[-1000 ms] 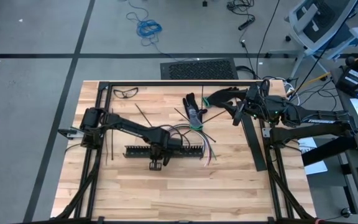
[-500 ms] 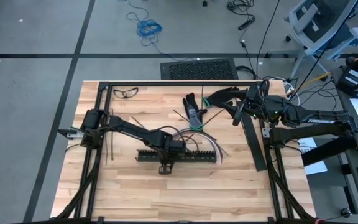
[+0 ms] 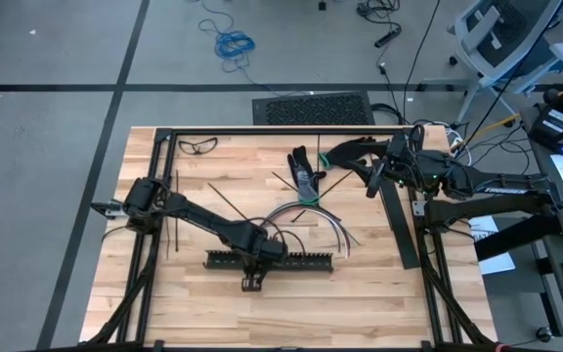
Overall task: Ziptie cables
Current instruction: Prepare the black cable duct
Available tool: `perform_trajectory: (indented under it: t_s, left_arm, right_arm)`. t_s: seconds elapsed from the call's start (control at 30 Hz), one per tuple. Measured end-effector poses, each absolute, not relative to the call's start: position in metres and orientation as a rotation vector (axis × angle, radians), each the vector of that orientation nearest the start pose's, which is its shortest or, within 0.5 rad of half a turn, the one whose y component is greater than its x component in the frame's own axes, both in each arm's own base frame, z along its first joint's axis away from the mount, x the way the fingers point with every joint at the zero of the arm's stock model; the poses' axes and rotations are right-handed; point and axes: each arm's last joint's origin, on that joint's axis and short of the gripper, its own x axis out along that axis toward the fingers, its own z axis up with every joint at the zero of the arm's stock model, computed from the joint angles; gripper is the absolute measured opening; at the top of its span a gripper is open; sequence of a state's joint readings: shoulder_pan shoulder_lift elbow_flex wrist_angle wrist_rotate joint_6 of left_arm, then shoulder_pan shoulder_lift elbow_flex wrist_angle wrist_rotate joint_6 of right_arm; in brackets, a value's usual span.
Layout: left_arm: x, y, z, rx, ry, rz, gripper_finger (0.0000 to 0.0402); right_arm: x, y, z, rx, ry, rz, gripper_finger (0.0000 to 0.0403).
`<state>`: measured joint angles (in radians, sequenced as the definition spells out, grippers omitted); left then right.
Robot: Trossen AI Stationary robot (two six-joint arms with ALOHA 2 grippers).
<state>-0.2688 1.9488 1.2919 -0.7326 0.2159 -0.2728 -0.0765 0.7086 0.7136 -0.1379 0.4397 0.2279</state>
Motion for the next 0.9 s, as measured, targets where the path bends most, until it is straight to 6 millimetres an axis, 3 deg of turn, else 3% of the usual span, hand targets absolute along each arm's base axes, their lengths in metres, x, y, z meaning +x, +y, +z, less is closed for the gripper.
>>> perform_trajectory:
  t_s: [0.67,0.9]
  left_arm:
    - [0.3512,-0.1069,0.1517,-0.174,1.427,-0.211,0.0021]
    - [0.3512,-0.1076,0.1519,-0.195,1.431,-0.237,0.0084]
  right_arm:
    - [0.1560,-0.0243,0.3246,0.199,0.067,-0.528,0.0297]
    - [0.1560,-0.0243,0.3246,0.199,0.067,-0.528,0.0297]
